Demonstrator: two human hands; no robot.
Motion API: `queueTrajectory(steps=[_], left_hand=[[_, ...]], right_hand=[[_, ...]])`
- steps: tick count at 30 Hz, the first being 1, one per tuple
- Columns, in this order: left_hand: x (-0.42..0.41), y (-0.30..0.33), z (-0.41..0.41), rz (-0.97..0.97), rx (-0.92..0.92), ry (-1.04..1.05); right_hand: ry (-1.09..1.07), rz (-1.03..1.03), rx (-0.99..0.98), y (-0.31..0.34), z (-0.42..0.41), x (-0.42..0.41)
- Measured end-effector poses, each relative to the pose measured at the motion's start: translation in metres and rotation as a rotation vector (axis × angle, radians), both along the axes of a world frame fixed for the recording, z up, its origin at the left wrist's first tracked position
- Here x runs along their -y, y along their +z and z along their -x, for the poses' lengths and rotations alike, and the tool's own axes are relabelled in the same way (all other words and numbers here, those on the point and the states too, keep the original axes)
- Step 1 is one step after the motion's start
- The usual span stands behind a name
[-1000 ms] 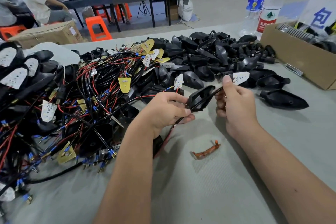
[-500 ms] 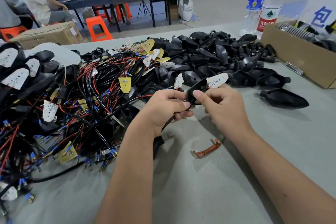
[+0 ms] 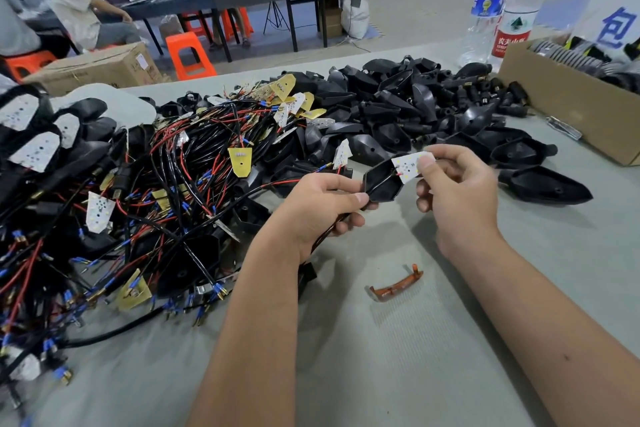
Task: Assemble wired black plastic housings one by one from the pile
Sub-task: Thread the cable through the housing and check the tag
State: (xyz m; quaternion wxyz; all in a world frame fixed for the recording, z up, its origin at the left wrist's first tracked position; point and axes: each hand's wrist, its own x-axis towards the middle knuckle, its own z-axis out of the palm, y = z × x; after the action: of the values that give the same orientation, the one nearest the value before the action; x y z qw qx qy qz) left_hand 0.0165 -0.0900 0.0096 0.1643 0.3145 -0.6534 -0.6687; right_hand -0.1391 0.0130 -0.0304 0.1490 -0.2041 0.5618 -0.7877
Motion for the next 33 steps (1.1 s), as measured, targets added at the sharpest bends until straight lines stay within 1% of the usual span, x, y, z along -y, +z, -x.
queueTrajectory(steps=[3, 7, 8, 9, 13, 18, 21, 23, 26, 28, 30, 33], left_hand=[[0.001, -0.001, 0.002, 0.032, -0.011, 0.008], [0.001, -0.005, 0.004, 0.088, 0.010, 0.032], [0.000, -0.006, 0.005, 0.100, 0.024, 0.022], [0.001, -0.007, 0.005, 0.109, 0.028, 0.013], [0.003, -0.008, 0.003, 0.103, -0.006, 0.005], [0.002, -0.009, 0.003, 0.074, -0.016, 0.015], [0.003, -0.009, 0.003, 0.049, -0.020, 0.003], [0.004, -0.009, 0.001, 0.038, -0.032, -0.003], [0.006, -0.009, -0.001, 0.014, -0.062, -0.031], [0.006, -0.008, -0.002, 0.003, -0.072, -0.052], [0.005, -0.006, -0.004, -0.024, -0.065, -0.086], [0.011, -0.002, -0.010, -0.088, -0.024, -0.106]], right_hand=[[0.034, -0.005, -0.066, 0.000, 0.000, -0.001], [0.012, -0.054, -0.349, -0.002, -0.004, -0.001], [0.021, -0.076, -0.389, -0.003, -0.005, -0.001], [0.037, -0.088, -0.398, -0.004, -0.005, 0.000], [0.070, -0.096, -0.323, -0.005, -0.002, 0.001], [-0.071, -0.182, -0.443, -0.007, -0.002, 0.000], [-0.008, -0.185, -0.399, -0.005, -0.003, -0.001], [0.069, -0.169, -0.305, -0.003, -0.004, 0.000], [0.223, -0.086, -0.095, 0.000, -0.001, -0.001], [0.303, -0.085, -0.059, 0.001, 0.003, -0.001], [0.279, -0.082, -0.058, -0.001, 0.004, -0.003], [0.179, -0.068, -0.048, -0.001, 0.006, -0.001]])
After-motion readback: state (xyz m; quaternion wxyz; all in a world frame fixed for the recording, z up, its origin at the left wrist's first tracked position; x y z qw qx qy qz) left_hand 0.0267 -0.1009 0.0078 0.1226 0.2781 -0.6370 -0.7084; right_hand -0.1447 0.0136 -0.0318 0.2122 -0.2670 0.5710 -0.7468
